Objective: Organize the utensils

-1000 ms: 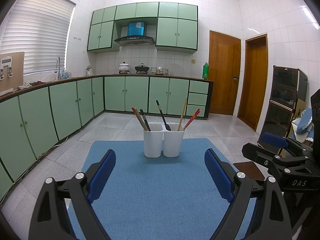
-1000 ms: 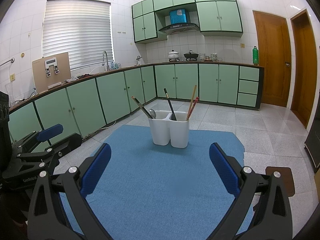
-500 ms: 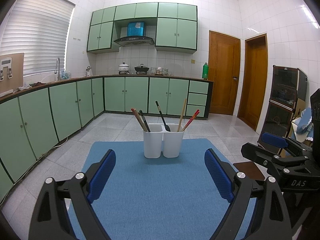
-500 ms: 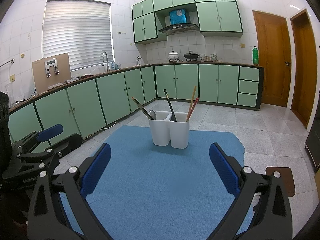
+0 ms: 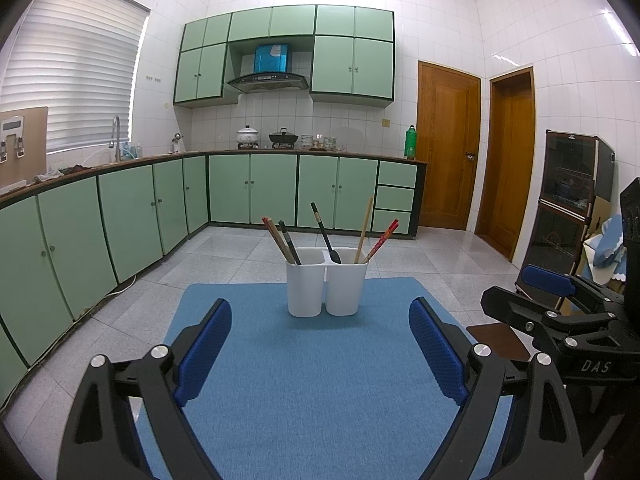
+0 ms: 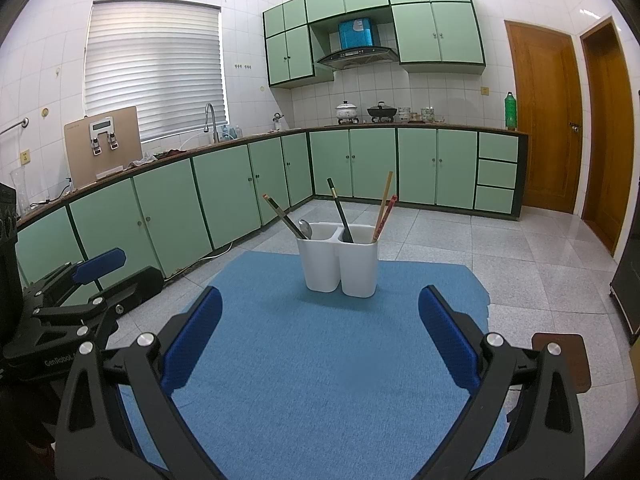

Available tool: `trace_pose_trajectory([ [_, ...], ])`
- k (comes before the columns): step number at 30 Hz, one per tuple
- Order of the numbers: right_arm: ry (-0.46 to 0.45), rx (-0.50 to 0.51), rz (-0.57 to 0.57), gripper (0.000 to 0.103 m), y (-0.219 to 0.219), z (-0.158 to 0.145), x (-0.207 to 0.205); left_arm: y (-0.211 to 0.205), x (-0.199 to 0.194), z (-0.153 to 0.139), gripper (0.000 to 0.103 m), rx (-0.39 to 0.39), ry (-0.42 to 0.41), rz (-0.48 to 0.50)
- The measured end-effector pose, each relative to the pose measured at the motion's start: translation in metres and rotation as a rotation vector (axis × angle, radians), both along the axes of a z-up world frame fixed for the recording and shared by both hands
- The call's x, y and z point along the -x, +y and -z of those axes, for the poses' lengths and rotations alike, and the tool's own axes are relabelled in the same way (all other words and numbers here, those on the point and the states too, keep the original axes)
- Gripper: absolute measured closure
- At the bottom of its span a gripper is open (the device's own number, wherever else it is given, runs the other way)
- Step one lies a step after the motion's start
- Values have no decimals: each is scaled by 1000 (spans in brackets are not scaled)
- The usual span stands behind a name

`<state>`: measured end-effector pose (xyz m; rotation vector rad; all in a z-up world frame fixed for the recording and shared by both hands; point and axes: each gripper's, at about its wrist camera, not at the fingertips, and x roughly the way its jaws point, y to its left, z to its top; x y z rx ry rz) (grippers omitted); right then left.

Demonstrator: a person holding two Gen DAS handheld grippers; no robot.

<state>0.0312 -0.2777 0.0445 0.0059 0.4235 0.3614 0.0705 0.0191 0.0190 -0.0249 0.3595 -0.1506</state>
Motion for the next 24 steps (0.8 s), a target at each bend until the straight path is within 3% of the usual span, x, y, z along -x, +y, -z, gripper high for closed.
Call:
trace_pose_trajectory([
  [24,7,0,1,7,7,4,-1,2,-4,2,15,15,13,6],
])
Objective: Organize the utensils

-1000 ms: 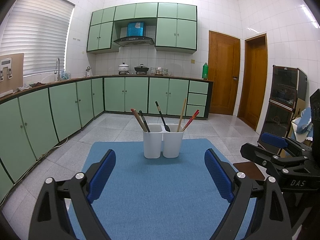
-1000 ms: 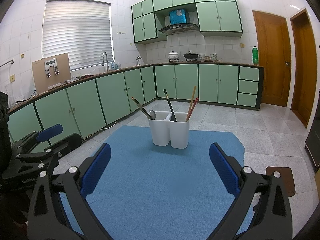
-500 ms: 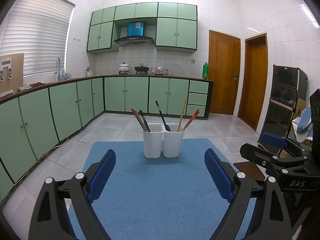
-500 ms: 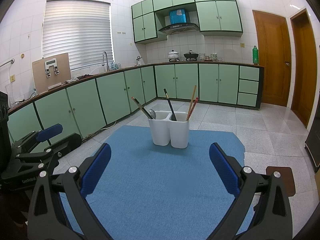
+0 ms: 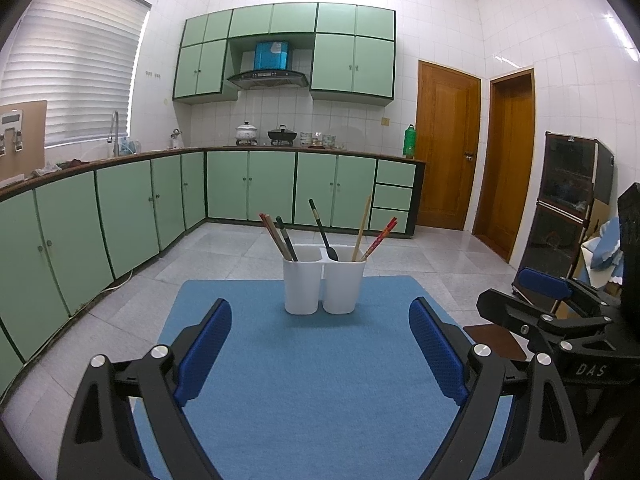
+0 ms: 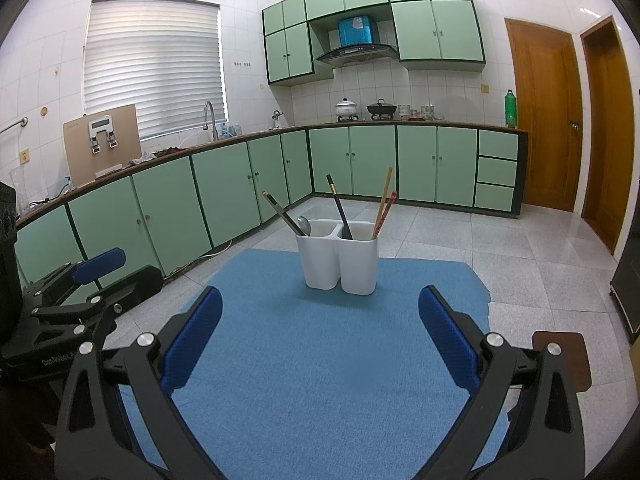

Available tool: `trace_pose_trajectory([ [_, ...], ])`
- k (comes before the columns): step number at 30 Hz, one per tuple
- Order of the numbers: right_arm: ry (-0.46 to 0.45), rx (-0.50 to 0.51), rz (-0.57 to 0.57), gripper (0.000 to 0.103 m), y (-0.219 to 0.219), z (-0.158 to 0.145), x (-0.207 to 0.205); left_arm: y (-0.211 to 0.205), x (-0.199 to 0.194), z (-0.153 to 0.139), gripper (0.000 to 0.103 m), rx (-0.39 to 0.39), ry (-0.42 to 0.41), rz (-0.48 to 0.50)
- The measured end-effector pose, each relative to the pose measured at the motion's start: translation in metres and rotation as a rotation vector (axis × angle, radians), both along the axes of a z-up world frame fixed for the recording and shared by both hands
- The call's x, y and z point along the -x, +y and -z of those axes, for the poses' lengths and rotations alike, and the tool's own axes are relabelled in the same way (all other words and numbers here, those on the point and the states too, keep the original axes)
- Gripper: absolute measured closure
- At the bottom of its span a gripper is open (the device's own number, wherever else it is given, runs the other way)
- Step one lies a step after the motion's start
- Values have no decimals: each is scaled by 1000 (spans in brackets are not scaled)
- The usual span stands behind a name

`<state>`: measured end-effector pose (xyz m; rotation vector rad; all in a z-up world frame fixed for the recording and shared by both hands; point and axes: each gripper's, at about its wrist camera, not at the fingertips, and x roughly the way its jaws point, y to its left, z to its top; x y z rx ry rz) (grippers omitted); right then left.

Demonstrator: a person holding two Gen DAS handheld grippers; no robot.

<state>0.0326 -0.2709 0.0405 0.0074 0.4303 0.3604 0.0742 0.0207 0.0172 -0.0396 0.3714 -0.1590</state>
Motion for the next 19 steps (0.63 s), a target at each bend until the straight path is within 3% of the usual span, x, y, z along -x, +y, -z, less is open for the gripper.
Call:
trace_pose_trajectory([
  [19,12,-3,3,7,0,7,-4,-1,-9,4,14,-1,19,-10],
])
